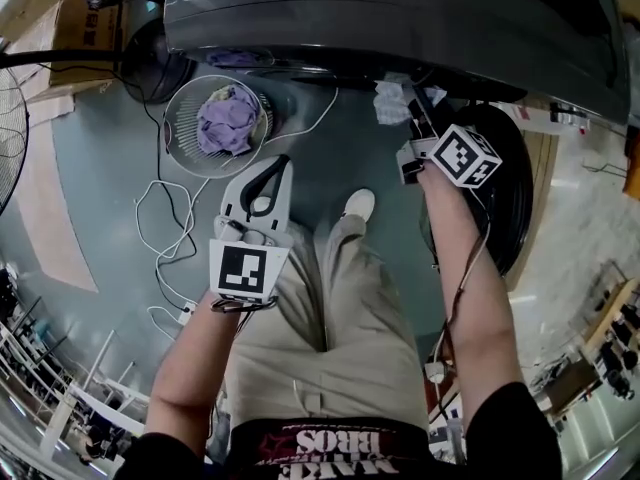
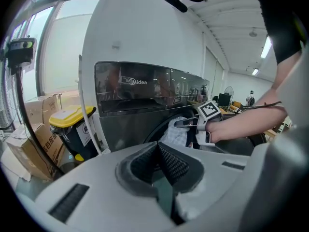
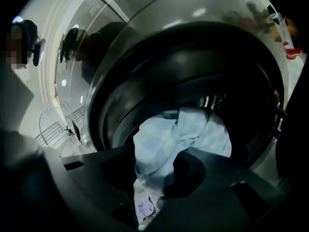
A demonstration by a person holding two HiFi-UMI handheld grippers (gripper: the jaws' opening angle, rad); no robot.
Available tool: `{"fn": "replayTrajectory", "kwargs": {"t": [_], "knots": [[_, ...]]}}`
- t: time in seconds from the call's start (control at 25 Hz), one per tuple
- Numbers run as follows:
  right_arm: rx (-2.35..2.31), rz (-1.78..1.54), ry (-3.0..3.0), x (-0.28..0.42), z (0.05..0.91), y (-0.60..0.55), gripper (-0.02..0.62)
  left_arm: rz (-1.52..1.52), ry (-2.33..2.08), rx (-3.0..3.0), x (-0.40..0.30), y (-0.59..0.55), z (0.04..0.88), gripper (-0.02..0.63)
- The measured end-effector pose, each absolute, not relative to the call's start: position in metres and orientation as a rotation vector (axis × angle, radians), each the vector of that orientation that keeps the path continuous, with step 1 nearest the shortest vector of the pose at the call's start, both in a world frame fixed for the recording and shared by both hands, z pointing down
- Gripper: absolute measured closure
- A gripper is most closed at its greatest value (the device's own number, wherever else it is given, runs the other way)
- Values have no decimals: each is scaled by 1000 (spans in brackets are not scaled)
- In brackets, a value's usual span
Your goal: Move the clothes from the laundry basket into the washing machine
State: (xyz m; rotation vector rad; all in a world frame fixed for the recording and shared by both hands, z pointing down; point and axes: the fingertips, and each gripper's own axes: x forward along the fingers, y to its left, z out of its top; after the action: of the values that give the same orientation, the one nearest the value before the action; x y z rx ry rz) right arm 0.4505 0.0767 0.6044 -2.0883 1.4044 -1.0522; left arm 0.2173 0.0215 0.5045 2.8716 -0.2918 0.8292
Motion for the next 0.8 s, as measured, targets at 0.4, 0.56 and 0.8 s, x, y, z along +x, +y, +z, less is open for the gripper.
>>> {"fn": "replayTrajectory", "kwargs": {"t": [0.4,0.56,0.8], "knots": [[-2018,-1026,1146,499,667,45,115,879,-266,2848,207,33,510,601],[-2032,-1030,1145,488,667,63,115,899,-230,2831,208,43,513,601],[-2062,-1046,1268,458,641,78,173,865,-206,2841,218,47,509,601]]}}
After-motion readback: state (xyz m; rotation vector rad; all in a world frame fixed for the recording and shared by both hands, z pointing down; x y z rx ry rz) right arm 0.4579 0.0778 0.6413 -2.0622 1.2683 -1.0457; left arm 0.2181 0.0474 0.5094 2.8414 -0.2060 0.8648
